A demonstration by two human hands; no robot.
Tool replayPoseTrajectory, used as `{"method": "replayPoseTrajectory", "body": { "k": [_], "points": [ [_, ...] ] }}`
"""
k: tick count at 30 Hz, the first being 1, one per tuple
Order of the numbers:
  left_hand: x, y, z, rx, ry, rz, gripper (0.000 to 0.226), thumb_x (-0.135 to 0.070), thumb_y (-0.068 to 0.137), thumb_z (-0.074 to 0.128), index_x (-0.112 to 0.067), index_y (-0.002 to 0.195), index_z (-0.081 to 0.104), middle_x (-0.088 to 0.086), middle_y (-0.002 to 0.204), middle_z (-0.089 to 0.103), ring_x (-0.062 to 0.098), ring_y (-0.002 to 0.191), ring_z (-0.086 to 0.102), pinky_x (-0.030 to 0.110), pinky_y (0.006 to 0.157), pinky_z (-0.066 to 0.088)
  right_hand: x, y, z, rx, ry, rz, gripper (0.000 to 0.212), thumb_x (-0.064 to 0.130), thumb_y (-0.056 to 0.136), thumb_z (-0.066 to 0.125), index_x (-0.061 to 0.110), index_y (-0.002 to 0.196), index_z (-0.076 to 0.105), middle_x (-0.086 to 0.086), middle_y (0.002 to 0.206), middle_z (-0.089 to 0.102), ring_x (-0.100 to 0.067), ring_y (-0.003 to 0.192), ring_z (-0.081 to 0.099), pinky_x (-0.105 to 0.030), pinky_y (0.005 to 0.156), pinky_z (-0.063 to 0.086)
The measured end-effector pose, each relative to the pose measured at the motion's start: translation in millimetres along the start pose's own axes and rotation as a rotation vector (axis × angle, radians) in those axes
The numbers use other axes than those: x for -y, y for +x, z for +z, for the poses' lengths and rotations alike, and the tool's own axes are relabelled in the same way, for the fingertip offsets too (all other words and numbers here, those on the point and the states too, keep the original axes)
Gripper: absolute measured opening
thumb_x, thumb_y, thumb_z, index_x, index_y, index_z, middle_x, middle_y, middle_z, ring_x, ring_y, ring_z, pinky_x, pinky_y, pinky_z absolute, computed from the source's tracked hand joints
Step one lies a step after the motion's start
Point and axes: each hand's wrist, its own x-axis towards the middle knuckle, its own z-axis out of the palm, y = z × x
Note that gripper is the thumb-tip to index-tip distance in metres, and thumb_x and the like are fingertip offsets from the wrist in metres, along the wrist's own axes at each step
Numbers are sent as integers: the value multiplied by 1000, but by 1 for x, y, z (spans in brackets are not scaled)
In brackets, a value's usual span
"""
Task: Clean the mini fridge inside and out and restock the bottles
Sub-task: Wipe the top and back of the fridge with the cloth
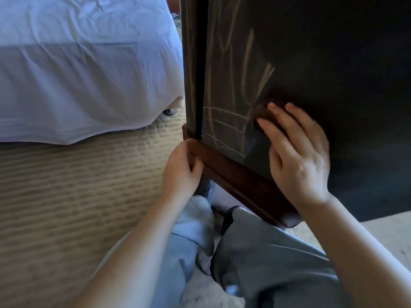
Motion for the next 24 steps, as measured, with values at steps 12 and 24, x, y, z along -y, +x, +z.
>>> {"method": "replayPoseTrajectory", "body": {
  "k": [12, 24],
  "points": [
    [17, -3, -6, 79, 134, -85, 29, -15, 90, 54, -16, 118, 57, 0, 113, 62, 20, 107, 56, 39, 90, 47, 5, -76, 75, 677, -139, -380, 55, 1, 62, 78, 5, 116, 68, -13, 127, 62, -31, 121, 56, -38, 113, 15],
    [26, 0, -2, 105, 148, -61, 20, -19, 92, 52, -17, 110, 61, -3, 103, 63, 16, 100, 56, 25, 75, 42, 16, -68, 92, 675, -127, -340, 53, 1, 62, 68, 10, 114, 69, -9, 127, 62, -27, 123, 55, -37, 112, 18]
  ]
}}
